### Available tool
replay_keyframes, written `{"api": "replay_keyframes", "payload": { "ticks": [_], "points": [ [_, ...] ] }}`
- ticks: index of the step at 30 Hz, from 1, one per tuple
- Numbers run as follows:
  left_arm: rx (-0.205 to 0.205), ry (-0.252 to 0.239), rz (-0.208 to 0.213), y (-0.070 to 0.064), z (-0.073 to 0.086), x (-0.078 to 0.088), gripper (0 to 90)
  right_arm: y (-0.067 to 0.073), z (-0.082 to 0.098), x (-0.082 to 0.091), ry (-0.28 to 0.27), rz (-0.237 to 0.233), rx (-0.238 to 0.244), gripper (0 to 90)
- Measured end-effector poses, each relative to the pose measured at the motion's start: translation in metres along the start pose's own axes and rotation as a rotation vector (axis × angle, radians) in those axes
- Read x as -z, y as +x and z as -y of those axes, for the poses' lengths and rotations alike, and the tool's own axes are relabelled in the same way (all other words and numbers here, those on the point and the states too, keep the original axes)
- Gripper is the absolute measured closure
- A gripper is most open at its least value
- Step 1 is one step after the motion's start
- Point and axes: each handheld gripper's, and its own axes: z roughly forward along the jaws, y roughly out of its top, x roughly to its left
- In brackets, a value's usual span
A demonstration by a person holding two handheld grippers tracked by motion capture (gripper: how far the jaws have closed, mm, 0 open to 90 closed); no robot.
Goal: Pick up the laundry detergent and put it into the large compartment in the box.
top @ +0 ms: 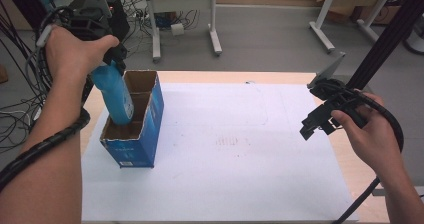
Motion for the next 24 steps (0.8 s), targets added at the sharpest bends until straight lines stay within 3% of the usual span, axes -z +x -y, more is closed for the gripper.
{"api": "replay_keyframes", "payload": {
  "ticks": [14,24],
  "points": [
    [-0.028,-0.004,-0.022,-0.005,0.011,-0.036,37.5,0.002,-0.003,-0.006,0.01,-0.002,0.007,3.6],
    [-0.037,0.01,-0.015,-0.003,0.017,-0.061,37.5,0.004,-0.001,-0.006,0.007,-0.005,0.013,3.6]
  ]
}}
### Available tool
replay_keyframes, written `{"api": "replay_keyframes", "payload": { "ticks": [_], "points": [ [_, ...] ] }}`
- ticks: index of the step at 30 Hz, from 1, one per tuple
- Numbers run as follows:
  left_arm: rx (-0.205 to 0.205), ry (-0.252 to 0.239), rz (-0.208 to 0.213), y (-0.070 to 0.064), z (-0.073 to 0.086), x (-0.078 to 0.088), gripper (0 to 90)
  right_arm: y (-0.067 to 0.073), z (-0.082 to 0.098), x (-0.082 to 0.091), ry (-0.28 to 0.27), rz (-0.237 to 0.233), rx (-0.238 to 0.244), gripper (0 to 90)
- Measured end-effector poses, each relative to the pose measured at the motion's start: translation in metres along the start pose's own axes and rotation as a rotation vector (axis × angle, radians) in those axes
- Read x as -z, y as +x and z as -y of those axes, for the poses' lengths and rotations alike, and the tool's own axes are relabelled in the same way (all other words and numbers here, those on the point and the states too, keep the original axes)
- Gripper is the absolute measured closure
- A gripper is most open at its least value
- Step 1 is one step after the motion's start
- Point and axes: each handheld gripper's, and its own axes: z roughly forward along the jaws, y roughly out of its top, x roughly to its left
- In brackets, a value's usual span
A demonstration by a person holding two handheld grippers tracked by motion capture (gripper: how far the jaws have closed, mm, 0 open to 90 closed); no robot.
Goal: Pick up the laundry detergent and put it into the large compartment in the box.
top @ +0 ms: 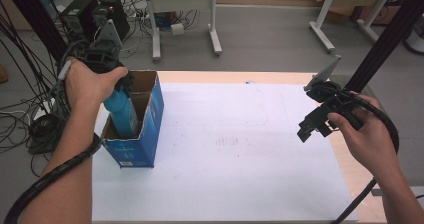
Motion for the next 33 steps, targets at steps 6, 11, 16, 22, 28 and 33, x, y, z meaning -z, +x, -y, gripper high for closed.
{"api": "replay_keyframes", "payload": {
  "ticks": [6,11,16,22,28,33],
  "points": [
    [-0.004,0.002,0.002,0.0,0.005,-0.015,37.5,-0.001,0.001,-0.003,0.006,0.0,0.0,3.7],
    [-0.004,0.004,0.001,0.0,0.007,-0.025,37.5,-0.002,0.001,-0.005,0.01,-0.001,-0.001,3.6],
    [-0.012,0.012,0.004,-0.002,0.008,-0.038,37.5,-0.002,0.001,-0.006,0.008,-0.003,-0.004,3.6],
    [-0.013,0.023,0.011,-0.003,0.007,-0.048,37.5,-0.004,0.001,-0.008,0.012,-0.005,-0.005,3.6],
    [-0.015,0.027,0.005,-0.005,0.007,-0.055,37.5,-0.007,0.001,-0.011,0.017,-0.01,-0.011,3.6],
    [-0.017,0.031,0.005,-0.006,0.007,-0.061,37.5,-0.008,0.0,-0.013,0.019,-0.013,-0.009,3.6]
  ]
}}
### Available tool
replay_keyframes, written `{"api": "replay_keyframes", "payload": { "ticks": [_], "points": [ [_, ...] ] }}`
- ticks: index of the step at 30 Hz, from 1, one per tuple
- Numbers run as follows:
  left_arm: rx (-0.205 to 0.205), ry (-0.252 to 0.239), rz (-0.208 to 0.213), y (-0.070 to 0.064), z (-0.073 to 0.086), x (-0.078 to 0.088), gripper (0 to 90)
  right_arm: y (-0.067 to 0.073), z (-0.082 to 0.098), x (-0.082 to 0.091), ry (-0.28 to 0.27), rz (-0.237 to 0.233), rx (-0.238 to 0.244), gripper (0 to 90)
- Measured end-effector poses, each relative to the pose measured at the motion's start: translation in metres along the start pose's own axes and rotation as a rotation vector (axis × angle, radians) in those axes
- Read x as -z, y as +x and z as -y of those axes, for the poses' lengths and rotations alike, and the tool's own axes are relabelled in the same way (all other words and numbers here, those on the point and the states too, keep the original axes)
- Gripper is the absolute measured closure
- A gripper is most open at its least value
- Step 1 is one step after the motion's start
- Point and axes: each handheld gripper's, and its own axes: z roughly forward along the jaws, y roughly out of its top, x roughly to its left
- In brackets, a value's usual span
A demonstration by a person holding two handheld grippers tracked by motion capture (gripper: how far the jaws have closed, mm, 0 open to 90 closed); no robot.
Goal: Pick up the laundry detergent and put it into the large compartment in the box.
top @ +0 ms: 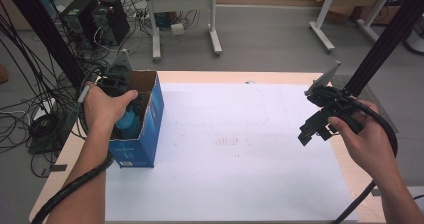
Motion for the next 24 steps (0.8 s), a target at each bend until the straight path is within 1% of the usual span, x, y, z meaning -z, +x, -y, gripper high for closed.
{"api": "replay_keyframes", "payload": {
  "ticks": [11,15,18,19,24],
  "points": [
    [-0.014,0.016,-0.01,-0.003,-0.003,-0.009,37.5,-0.003,0.0,-0.001,0.0,-0.002,-0.009,3.6],
    [-0.018,0.023,-0.004,-0.002,-0.003,-0.014,37.5,-0.003,0.0,-0.002,0.002,-0.002,-0.008,3.6],
    [-0.013,0.022,0.0,-0.002,-0.002,-0.018,37.5,-0.003,-0.001,-0.003,0.005,-0.001,-0.007,3.6],
    [-0.01,0.017,0.002,-0.001,-0.002,-0.018,37.5,-0.002,-0.001,-0.003,0.006,-0.001,-0.007,3.6],
    [-0.01,0.02,0.002,-0.001,-0.003,-0.019,37.4,-0.002,-0.002,-0.004,0.008,0.001,-0.008,3.6]
  ]
}}
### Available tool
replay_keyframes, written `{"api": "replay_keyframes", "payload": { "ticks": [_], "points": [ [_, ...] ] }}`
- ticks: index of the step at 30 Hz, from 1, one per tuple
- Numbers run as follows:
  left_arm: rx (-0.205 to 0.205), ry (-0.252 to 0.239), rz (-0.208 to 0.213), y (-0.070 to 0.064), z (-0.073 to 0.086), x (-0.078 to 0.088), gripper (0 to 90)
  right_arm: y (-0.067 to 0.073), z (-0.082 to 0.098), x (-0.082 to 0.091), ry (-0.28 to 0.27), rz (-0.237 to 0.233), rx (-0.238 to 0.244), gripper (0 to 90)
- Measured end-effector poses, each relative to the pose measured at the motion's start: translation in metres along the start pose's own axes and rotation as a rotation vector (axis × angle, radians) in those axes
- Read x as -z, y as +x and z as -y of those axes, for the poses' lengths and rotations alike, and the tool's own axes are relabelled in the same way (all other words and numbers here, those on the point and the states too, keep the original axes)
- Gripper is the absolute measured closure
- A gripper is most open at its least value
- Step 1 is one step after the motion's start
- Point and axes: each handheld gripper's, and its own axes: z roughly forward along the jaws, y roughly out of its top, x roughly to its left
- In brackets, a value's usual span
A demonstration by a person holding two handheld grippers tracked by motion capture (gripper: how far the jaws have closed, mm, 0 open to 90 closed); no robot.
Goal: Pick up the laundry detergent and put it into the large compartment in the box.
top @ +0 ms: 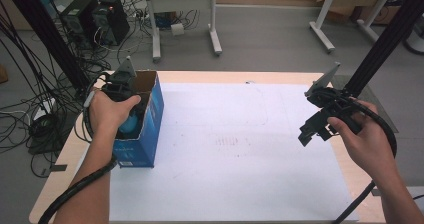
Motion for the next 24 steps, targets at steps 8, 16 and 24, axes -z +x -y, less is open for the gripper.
{"api": "replay_keyframes", "payload": {
  "ticks": [8,16,24],
  "points": [
    [0.012,-0.005,0.011,0.0053,-0.0023,-0.0023,37.1,0.0001,-0.0028,-0.0021,0.009,0.004,-0.001,3.6],
    [0.021,-0.006,0.012,0.0069,-0.0031,-0.0033,36.9,0.0021,-0.0056,-0.0025,0.009,0.005,0.004,3.6],
    [0.02,0.006,0.002,0.0054,-0.004,0.0011,32.1,0.0025,-0.0054,-0.0025,0.008,0.004,0.005,3.6]
  ]
}}
